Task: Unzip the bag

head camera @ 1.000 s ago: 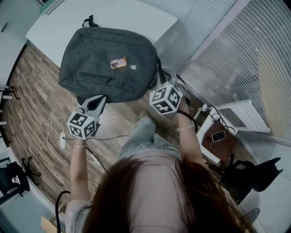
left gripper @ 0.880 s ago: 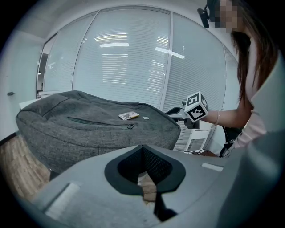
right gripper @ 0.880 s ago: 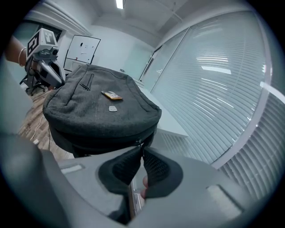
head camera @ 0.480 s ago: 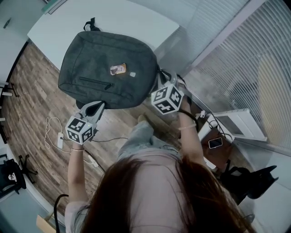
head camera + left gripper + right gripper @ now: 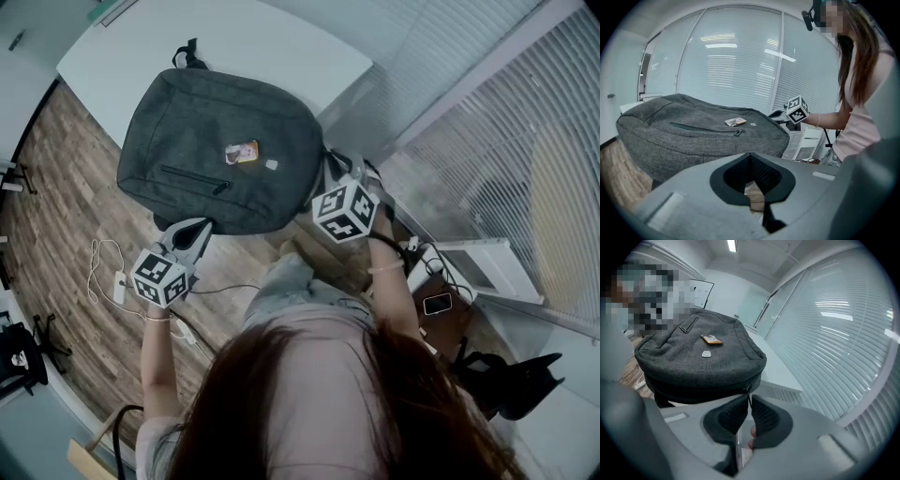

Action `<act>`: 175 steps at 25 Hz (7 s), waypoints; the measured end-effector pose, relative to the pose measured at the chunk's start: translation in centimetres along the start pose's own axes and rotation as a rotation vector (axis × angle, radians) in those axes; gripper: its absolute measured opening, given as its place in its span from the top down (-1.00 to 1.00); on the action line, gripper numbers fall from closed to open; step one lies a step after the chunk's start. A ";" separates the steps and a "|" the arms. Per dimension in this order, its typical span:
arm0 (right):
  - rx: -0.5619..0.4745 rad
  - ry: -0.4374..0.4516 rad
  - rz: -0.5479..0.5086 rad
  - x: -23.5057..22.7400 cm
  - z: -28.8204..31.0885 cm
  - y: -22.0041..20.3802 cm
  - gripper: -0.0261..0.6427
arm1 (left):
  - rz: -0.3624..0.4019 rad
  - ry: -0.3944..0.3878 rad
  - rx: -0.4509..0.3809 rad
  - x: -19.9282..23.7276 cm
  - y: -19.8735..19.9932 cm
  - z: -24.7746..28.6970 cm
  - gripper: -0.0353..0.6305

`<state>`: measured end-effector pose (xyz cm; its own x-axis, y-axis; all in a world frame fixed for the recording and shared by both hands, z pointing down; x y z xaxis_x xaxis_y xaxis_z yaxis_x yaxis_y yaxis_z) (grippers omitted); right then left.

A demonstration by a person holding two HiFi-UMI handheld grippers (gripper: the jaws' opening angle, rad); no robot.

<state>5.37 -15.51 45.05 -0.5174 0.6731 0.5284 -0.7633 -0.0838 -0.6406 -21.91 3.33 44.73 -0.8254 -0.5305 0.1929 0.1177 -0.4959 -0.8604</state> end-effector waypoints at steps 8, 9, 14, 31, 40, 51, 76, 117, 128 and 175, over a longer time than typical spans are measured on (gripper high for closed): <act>0.005 0.012 0.015 0.3 0.3 -0.1 0.84 | -0.009 0.058 0.049 -0.6 1.0 0.0 0.86; 0.004 0.015 0.022 0.2 0.4 -0.1 0.84 | -0.012 0.064 0.051 -0.6 1.1 0.0 0.86; 0.002 0.038 0.062 0.1 0.5 -0.1 0.84 | -0.042 0.081 0.013 -0.8 2.4 0.3 0.86; -0.080 0.206 0.019 -1.0 0.8 -0.8 0.87 | -0.067 0.142 -0.087 -4.8 8.2 6.4 0.70; -0.113 0.288 -0.011 -1.5 1.1 -0.9 0.87 | -0.098 0.163 -0.087 -6.7 9.6 9.4 0.55; -0.150 0.328 -0.023 -2.0 1.1 -1.1 0.87 | -0.090 0.132 -0.030 -9.2 10.8 14.6 0.43; -0.182 0.322 -0.047 -3.1 1.8 -1.3 0.87 | 0.023 0.193 0.175 -9.1 10.4 19.6 0.70; -0.203 0.373 -0.114 -6.8 9.4 4.0 0.84 | -0.210 -0.073 0.072 -5.9 9.1 18.8 0.75; -0.246 0.332 -0.098 -9.5 12.0 6.6 0.91 | -0.222 -0.118 0.084 -5.7 9.0 18.8 0.76; -0.396 0.788 -0.372 -8.1 12.8 5.3 0.89 | -0.240 -0.146 0.141 -5.1 8.6 19.3 0.76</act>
<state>0.58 -30.84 44.49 0.2514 0.9196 0.3019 -0.5655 0.3927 -0.7252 -5.97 -11.52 45.44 -0.7523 -0.4745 0.4570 0.0127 -0.7040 -0.7101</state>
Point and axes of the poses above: the fingertips, and each gripper's own axes: z forward along the fingers, x to its left, y out of its top, the point moved 8 cm from there along -z, backward along the fingers, and after that the axes turned 5 degrees about -y, right-handed, at the moved point
